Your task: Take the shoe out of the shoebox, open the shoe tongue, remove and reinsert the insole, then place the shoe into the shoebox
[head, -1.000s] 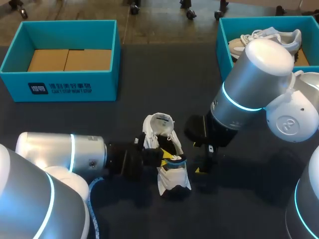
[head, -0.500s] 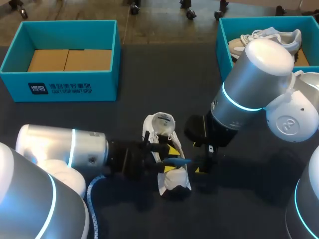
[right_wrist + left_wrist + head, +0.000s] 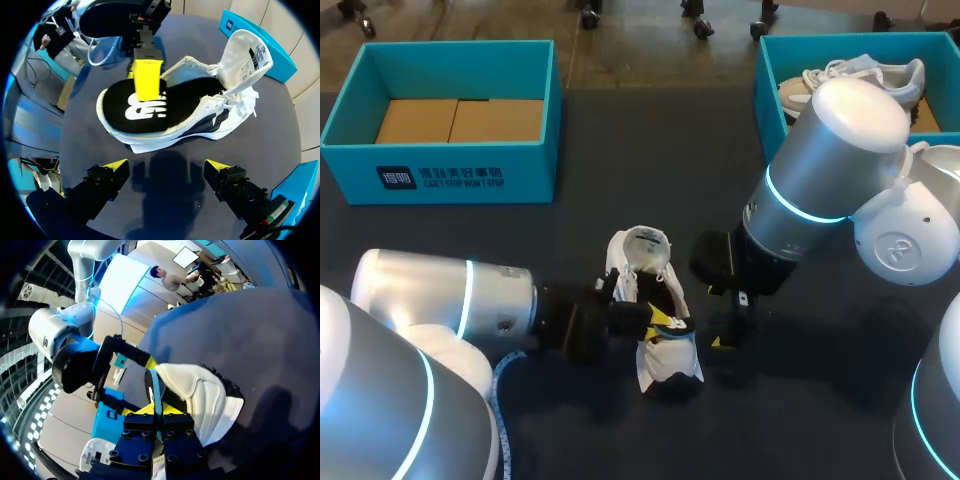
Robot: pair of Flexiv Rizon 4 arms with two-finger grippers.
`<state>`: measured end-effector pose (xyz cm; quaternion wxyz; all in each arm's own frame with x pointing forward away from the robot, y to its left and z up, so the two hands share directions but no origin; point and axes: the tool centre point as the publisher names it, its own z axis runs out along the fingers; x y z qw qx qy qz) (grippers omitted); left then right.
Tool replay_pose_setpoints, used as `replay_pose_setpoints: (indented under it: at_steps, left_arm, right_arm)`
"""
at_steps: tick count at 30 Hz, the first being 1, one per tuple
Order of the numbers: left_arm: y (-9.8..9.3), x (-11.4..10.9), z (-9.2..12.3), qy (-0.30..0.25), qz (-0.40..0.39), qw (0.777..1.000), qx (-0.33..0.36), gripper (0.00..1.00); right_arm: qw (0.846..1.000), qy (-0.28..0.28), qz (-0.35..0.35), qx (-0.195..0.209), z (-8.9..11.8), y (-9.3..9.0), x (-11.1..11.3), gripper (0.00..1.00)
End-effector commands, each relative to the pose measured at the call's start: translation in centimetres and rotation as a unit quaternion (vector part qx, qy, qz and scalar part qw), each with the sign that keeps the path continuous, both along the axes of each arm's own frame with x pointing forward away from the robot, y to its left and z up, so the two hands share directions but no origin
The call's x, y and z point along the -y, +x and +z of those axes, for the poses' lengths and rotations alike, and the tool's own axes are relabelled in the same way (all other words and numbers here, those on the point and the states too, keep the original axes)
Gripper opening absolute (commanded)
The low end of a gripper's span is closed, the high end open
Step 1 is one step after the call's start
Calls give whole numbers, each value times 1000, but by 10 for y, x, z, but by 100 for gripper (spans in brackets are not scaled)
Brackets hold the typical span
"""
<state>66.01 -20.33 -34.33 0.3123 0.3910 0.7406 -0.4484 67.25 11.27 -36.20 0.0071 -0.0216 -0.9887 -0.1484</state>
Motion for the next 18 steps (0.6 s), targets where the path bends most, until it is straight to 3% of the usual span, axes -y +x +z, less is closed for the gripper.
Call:
replay_pose_setpoints:
  at_steps: [1, 8, 9, 10, 13, 18]
  left_arm:
    - [6, 2, -8, 4, 17, 1000, 6, 0]
    - [8, -1, -2, -1, 19, 1000, -17, 0]
    - [6, -2, 0, -5, 17, 1000, -24, 6]
    - [4, -2, 1, -5, 16, 1000, -24, 24]
    - [0, -2, 6, -9, 11, 999, -34, 44]
    - [-3, -3, 12, -7, 5, 999, -40, 46]
  right_arm:
    - [1000, -1, -1, 1, -2, 0, -1, 100]
    - [1000, -1, -1, 1, -2, 0, -1, 100]
    - [1000, -1, -1, 1, -2, 0, -1, 100]
    - [1000, -1, -1, 1, -2, 0, -1, 100]
    - [1000, -1, -1, 1, -2, 0, -1, 100]
    - [1000, -1, -1, 1, -2, 0, -1, 100]
